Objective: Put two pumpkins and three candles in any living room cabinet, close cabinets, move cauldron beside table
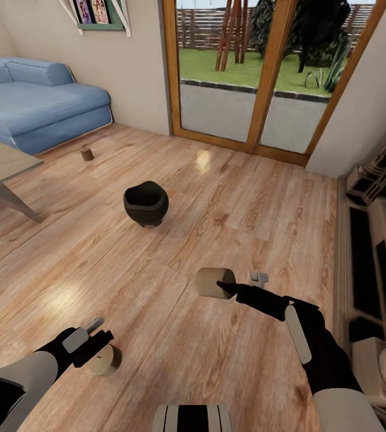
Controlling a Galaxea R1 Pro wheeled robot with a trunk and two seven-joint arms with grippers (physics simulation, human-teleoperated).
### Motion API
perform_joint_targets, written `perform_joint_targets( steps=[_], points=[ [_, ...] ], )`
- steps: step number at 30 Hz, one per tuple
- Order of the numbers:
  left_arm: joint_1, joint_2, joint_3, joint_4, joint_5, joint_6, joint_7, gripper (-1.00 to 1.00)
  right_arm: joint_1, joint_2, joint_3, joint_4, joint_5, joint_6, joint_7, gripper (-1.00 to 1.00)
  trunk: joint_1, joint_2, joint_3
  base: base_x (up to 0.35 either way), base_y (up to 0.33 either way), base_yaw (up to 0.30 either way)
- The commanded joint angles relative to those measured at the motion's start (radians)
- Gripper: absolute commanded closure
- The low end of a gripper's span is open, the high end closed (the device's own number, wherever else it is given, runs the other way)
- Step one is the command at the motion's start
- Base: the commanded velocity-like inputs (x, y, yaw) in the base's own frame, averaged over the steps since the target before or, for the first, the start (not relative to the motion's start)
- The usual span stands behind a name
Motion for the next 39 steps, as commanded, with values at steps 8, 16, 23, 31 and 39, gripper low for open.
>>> perform_joint_targets(
  steps=[8,16,23,31,39],
  points=[
    [0.000,0.003,0.001,0.001,0.001,-0.003,0.000,-1.00,0.000,0.000,0.000,0.000,-0.001,0.000,-0.001,1.00,0.000,0.000,0.000,0.000,0.000,0.000],
    [0.000,0.003,0.001,0.002,0.002,-0.003,0.000,-1.00,0.000,0.000,0.000,0.000,-0.001,0.000,-0.001,1.00,0.002,-0.001,-0.015,0.000,0.000,0.000],
    [0.000,0.023,0.002,0.001,0.002,-0.003,0.000,-1.00,0.000,0.000,0.000,0.000,-0.001,0.000,-0.001,1.00,0.002,-0.001,-0.019,0.000,0.000,0.000],
    [0.000,0.024,0.002,0.001,0.002,-0.003,0.000,-1.00,0.000,0.000,0.000,0.000,-0.001,0.000,-0.001,1.00,0.004,-0.002,-0.039,0.000,0.000,0.000],
    [0.000,0.018,0.000,0.000,0.000,-0.003,-0.001,-1.00,0.000,0.000,0.000,0.000,-0.001,0.000,-0.001,1.00,0.004,-0.002,-0.039,0.000,0.000,0.000]
  ],
)
